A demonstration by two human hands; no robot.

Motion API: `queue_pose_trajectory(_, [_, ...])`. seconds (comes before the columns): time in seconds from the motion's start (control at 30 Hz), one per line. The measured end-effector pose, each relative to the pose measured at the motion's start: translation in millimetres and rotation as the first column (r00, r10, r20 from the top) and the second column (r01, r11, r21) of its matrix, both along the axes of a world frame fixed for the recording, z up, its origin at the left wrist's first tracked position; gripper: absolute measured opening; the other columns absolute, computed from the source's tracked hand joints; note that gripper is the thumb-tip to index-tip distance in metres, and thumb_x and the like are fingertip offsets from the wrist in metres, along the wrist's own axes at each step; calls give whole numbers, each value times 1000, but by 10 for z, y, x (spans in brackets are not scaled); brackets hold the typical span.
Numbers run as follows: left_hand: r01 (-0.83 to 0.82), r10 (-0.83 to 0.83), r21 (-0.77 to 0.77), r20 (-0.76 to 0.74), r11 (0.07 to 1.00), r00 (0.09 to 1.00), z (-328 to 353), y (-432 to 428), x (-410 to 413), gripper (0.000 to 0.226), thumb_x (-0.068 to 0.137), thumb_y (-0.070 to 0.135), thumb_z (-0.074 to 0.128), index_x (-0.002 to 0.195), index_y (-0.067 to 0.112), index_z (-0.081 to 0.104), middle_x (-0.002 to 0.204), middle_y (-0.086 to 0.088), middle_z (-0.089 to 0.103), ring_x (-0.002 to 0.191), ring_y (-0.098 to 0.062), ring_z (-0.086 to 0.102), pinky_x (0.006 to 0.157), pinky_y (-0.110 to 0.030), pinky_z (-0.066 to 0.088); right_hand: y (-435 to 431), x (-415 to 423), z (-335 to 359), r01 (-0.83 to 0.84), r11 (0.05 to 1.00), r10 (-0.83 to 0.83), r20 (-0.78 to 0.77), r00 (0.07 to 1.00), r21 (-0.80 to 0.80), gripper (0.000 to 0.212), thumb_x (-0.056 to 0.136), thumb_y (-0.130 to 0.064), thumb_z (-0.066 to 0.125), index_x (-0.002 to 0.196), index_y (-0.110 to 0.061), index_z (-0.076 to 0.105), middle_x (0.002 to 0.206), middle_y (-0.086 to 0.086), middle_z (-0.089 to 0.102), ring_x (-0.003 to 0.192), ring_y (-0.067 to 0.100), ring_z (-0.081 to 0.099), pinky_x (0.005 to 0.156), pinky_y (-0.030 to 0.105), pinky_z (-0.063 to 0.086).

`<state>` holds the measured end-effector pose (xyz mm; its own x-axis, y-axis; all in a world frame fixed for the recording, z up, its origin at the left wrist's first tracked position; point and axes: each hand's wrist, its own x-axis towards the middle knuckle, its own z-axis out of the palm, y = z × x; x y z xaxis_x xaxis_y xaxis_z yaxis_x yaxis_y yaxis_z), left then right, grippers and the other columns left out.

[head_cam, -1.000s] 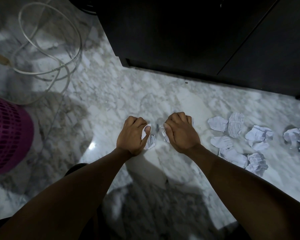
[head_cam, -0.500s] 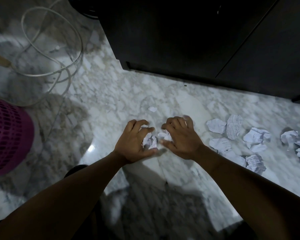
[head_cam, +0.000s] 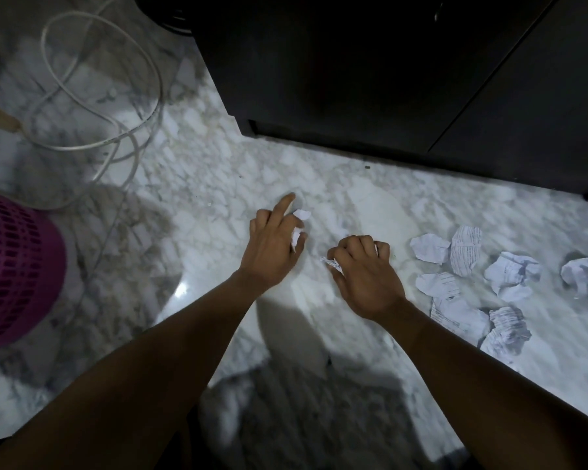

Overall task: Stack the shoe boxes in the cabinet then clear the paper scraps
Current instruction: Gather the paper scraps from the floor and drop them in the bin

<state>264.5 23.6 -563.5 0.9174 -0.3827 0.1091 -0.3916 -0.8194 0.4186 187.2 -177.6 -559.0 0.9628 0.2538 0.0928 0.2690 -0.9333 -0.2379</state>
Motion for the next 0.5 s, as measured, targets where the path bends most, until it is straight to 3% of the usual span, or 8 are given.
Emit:
queue_pose_trajectory(0.07, [16, -16, 13, 2, 1000, 1000, 8, -66, 101, 21, 97, 30, 58, 115, 21, 64, 153, 2, 47, 104, -22, 45, 89, -35, 39, 0, 1, 1, 2, 1000, -2, -8, 1000, 4, 16, 96, -33, 49, 104, -24, 59, 107, -3, 54, 98, 23, 48, 83, 39, 32])
queue_pose_trajectory(0.2, [15, -14, -10, 77, 1000, 997, -26, -97, 126, 10, 94, 24, 61, 98, 19, 68, 123, 7, 66, 95, -23, 51, 81, -40, 45, 11, -10, -29, 20, 1000, -20, 1, 1000, -6, 17, 100, -33, 47, 104, -23, 60, 106, -3, 55, 96, 24, 49, 83, 40, 33])
queue_pose_trajectory(0.3, [32, -32, 3, 111, 999, 993, -44, -107, 107, 13, 94, 23, 56, 95, 17, 68, 106, 2, 67, 89, -24, 52, 78, -37, 44, 19, -12, -43, 57, 998, -56, 30, 998, -15, 24, 104, -35, 41, 103, -22, 61, 102, -1, 56, 92, 25, 49, 81, 40, 35])
queue_pose_trajectory(0.5, [63, -62, -7, 111, 998, 992, -19, -106, 99, 14, 92, 20, 56, 87, 12, 66, 90, -5, 68, 82, -27, 58, 74, -39, 46, 7, -3, -90, 67, 998, -68, 95, 993, 9, 30, 107, -34, 37, 105, -21, 64, 92, 0, 58, 81, 25, 53, 73, 39, 38])
